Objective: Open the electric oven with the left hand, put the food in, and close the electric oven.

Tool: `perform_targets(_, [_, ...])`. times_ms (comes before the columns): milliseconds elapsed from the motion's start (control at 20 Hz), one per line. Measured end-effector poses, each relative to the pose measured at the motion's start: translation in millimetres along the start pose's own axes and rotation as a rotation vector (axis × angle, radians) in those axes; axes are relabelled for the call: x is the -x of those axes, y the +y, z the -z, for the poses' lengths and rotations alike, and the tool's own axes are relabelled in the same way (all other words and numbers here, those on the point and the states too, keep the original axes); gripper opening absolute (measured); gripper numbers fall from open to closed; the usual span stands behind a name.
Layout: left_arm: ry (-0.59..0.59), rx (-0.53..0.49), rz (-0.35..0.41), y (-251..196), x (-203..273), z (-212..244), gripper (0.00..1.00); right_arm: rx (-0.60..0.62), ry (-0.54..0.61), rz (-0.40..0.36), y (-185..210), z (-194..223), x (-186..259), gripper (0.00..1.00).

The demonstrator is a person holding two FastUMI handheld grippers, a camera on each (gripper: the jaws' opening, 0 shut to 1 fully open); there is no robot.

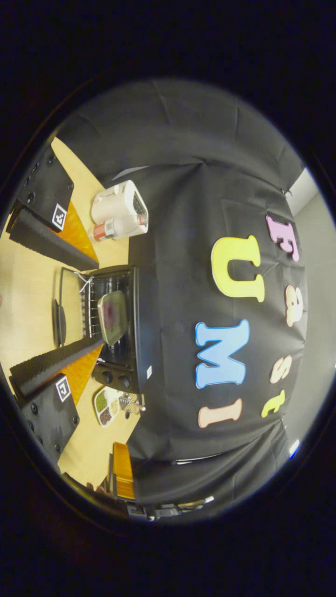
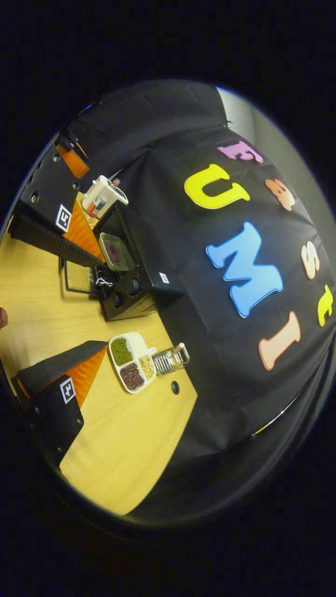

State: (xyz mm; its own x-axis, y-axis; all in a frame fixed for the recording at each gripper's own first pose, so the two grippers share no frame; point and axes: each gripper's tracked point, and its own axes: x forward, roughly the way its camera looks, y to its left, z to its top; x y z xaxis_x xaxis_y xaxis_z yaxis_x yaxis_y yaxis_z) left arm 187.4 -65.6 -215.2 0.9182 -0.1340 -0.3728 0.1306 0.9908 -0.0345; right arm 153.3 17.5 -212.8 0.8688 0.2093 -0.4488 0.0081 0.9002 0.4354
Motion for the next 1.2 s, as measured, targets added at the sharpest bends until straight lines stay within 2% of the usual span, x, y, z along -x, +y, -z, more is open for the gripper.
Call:
perform_targets(50, [0.019, 0.007, 0.002, -6.2, -2.4, 7.5, 1.0, 0.035, -0.02, 0.0, -4.8, -3.7, 4.6, 0.97])
perform_targets(250, [0.076, 0.038, 0.012, -27.1, -8.4, 32.9, 1.0, 0.133, -0.087, 0.011, -23.8, -23.0, 37.2, 0.97])
perform_targets(400, [0.139, 0.046, 0.017, -36.7, -18.8, 62.6, 0.94, 0.148, -0.109, 0.01, -30.9, -31.7, 55.6, 0.97])
perform_targets(500, [0.186, 0.039, 0.028, -43.3, -30.4, 83.1, 1.0, 0.176, -0.151, 0.045, -42.7, -44.3, 65.8, 0.97])
perform_targets(550, [0.209, 0.03, 0.032, -43.5, -35.0, 92.1, 0.97, 0.187, -0.173, 0.062, -46.6, -50.8, 70.8, 0.97])
perform_targets(750, [0.284, 0.012, 0.062, -49.3, -57.9, 126.0, 0.99, 0.17, -0.234, 0.125, -58.4, -67.2, 86.2, 0.98])
perform_targets(850, [0.32, 0.008, 0.074, -49.8, -69.0, 141.5, 0.97, 0.157, -0.244, 0.167, -67.8, -69.9, 89.5, 0.98])
perform_targets(900, [0.333, 0.007, 0.081, -49.7, -73.3, 147.9, 1.0, 0.157, -0.247, 0.186, -71.4, -70.2, 90.5, 0.98])
perform_targets(1050, [0.371, 0.018, 0.091, -48.5, -88.8, 166.6, 0.98, 0.144, -0.255, 0.208, -70.6, -72.8, 94.4, 0.98])
perform_targets(1200, [0.402, 0.02, 0.104, -47.9, -100.7, 181.5, 1.0, 0.168, -0.259, 0.249, -73.7, -72.9, 94.5, 0.98])
